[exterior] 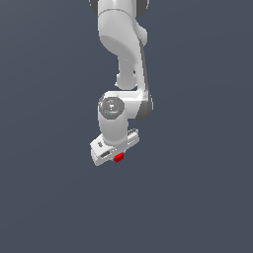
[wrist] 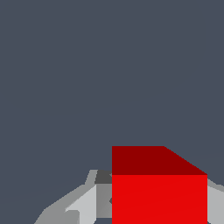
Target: Stack the red cube on top of the green cube.
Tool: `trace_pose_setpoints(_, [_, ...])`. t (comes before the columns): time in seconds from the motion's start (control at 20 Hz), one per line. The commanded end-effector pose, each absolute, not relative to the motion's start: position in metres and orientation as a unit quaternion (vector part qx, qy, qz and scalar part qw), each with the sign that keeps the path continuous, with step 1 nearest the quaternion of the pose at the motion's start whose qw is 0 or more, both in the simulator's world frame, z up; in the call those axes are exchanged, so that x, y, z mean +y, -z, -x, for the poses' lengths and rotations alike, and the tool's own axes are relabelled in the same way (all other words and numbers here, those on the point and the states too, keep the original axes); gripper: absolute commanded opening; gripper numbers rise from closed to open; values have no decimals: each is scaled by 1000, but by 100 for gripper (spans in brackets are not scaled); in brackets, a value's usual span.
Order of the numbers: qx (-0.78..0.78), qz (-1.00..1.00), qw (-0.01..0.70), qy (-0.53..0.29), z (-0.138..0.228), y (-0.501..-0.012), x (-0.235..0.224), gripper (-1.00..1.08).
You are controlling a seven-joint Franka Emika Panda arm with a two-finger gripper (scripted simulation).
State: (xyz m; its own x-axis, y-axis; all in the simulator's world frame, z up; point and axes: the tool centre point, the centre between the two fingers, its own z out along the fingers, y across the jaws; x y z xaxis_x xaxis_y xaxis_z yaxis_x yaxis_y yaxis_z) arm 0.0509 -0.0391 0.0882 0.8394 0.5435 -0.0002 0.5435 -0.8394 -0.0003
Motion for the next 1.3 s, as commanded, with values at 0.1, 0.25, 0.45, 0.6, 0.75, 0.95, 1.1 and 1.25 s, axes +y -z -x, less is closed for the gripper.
trace_pose_setpoints(0.1, [-283,959,0,0,-28,-77,-59,-100])
trace_pose_setpoints(0.25, [-283,959,0,0,-16,-71,-69,-100])
trace_pose_setpoints(0.45, [-283,959,0,0,-5,-64,-81,-100])
trace_pose_setpoints(0.6, [-283,959,0,0,1,-61,-86,-100])
trace_pose_setpoints(0.75, [-283,959,0,0,2,-60,-87,-100])
trace_pose_setpoints(0.95, [-283,959,0,0,2,-60,-87,100])
trace_pose_setpoints(1.1, [-283,959,0,0,2,-60,-87,100])
trace_pose_setpoints(1.25, [-283,959,0,0,2,-60,-87,100])
